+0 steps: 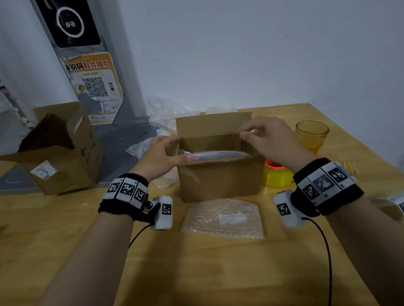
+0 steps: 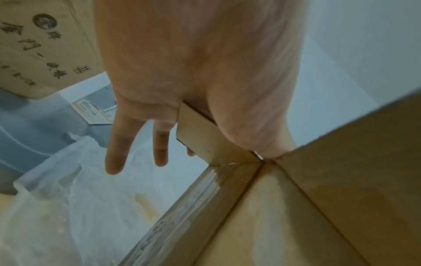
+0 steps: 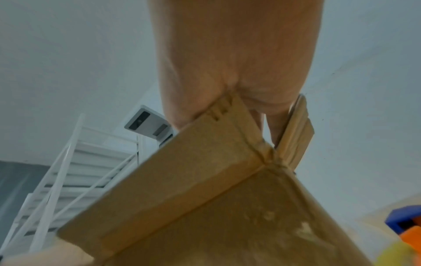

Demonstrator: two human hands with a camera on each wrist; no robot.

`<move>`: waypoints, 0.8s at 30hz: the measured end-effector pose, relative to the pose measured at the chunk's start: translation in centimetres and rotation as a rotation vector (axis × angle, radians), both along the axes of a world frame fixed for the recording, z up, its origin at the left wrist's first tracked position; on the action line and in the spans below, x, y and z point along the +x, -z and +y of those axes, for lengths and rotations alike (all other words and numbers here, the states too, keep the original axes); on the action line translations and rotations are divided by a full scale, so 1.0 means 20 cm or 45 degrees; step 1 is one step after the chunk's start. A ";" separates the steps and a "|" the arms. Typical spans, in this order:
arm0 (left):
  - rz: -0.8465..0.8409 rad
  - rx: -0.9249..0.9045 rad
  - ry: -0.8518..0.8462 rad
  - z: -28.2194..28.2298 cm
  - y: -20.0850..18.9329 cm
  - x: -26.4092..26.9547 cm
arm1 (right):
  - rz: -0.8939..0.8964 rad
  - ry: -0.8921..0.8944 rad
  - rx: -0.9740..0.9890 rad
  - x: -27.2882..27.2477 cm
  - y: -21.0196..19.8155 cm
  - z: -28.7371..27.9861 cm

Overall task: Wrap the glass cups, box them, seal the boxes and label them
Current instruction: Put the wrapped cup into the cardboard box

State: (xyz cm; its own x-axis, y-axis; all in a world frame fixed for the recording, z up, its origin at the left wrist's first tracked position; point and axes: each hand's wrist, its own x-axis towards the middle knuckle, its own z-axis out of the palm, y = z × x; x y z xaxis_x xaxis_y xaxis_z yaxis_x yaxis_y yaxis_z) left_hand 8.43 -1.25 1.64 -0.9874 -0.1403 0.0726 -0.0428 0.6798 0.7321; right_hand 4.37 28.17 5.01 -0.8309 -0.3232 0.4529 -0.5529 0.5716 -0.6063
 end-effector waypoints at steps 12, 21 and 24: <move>0.679 0.194 -0.627 0.18 -0.16 0.24 | -0.038 -0.261 -0.002 0.26 -0.09 0.06; 0.618 0.368 -0.250 0.36 -0.13 0.44 | -0.751 -0.531 0.701 0.31 0.17 -0.08; 0.534 0.399 -0.214 0.38 -0.11 0.45 | -0.886 -0.551 0.957 0.28 0.33 -0.13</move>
State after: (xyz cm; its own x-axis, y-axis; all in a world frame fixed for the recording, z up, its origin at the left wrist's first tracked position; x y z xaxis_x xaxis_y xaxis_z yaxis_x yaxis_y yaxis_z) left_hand 17.34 6.30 3.92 -0.8451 -0.3714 0.3844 0.2071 0.4355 0.8760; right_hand 10.01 25.53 -1.65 -0.5783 -0.6437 -0.5012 -0.4685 0.7650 -0.4419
